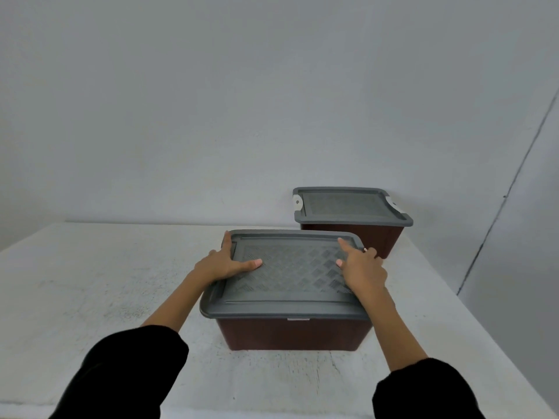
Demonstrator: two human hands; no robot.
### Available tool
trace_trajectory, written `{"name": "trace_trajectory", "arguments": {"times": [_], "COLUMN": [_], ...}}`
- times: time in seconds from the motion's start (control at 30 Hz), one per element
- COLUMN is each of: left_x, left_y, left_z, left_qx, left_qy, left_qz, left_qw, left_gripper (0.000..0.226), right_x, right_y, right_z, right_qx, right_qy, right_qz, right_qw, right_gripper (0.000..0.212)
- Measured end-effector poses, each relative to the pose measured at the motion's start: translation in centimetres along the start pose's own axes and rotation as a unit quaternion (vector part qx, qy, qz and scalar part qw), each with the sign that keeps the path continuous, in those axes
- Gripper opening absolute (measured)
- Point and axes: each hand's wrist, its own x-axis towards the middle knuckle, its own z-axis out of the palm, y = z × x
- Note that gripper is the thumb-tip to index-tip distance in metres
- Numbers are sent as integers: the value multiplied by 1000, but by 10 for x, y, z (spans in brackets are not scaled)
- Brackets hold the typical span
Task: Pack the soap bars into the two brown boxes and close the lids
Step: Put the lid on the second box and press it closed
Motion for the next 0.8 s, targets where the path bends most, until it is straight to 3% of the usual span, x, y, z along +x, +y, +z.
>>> {"name": "trace_trajectory", "arguments": {"times": [0.1, 0.37, 0.63, 0.8], "left_x": [18, 11, -12, -13], "left_y": [-11, -5, 30, 38], "left_z": [6, 2, 17, 39], "left_qx": [1, 28, 171, 227], "left_qy": [14, 35, 136, 105], "left_qz": [4, 21, 30, 38], "left_qw": [1000, 999, 975, 967], "left_gripper": [145, 135, 94, 64], "right_x": [-7, -18, -19, -19], "right_y": [-6, -6, -9, -8], "right_z": [8, 13, 12, 13], "right_qx": [-64, -128, -134, -133], "right_qy": [-3, -64, -67, -59], "right_qz": [-27, -86, -91, -96], "right_qw": [998, 986, 985, 985], "right_gripper": [47, 70, 67, 66]}}
